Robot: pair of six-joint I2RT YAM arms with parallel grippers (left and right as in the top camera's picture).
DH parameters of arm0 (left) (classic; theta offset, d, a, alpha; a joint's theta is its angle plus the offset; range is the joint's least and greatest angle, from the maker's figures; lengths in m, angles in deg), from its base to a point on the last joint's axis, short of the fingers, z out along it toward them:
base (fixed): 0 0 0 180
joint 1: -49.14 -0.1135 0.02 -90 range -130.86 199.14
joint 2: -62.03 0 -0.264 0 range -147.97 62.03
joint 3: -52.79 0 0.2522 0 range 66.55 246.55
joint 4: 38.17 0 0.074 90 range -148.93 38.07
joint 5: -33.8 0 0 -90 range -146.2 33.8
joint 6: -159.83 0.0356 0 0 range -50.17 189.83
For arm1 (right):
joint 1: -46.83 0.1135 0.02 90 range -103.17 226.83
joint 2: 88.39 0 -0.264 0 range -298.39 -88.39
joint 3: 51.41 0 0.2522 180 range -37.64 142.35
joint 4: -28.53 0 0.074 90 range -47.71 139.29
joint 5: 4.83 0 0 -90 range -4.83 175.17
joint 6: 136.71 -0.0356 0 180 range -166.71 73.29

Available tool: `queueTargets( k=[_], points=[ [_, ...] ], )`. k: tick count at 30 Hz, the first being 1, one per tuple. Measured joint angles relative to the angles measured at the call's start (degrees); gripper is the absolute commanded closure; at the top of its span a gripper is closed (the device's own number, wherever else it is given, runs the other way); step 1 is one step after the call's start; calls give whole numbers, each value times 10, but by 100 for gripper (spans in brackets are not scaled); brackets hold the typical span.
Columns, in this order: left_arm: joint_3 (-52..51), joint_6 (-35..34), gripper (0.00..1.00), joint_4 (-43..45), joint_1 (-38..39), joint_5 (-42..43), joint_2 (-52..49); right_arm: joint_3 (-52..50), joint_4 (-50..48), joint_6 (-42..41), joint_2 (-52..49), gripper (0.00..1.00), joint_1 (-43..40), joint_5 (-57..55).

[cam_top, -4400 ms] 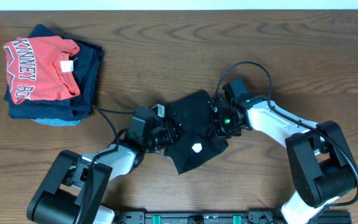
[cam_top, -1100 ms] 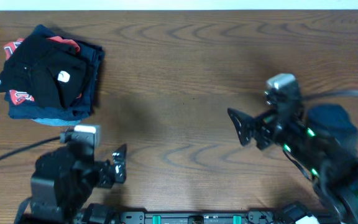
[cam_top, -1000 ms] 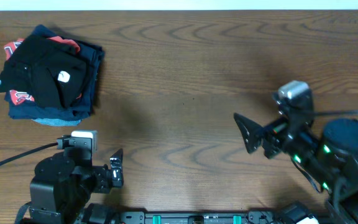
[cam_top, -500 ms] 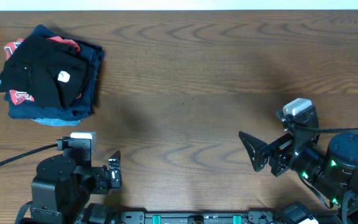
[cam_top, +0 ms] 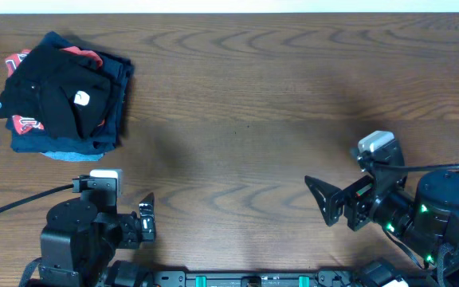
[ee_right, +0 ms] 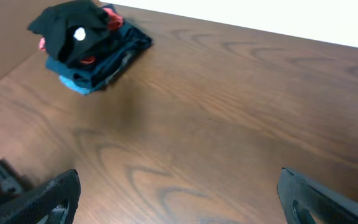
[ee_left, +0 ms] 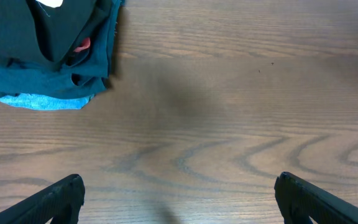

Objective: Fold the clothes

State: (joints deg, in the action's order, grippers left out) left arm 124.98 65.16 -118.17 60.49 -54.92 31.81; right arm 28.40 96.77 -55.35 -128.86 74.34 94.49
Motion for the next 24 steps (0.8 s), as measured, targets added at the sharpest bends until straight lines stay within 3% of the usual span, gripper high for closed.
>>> queueTargets(
  k=[7, 11, 18, 24],
  points=[
    [0, 0, 2, 0, 0, 0, 0, -2, -31, 57, 1, 1, -1, -45],
    [0, 0, 2, 0, 0, 0, 0, -38, -97, 98, 19, 1, -22, -52],
    [0, 0, 2, 0, 0, 0, 0, -242, -262, 123, 110, 1, -99, -43],
    [0, 0, 2, 0, 0, 0, 0, -393, -329, 127, 218, 1, -127, -26]
  ],
)
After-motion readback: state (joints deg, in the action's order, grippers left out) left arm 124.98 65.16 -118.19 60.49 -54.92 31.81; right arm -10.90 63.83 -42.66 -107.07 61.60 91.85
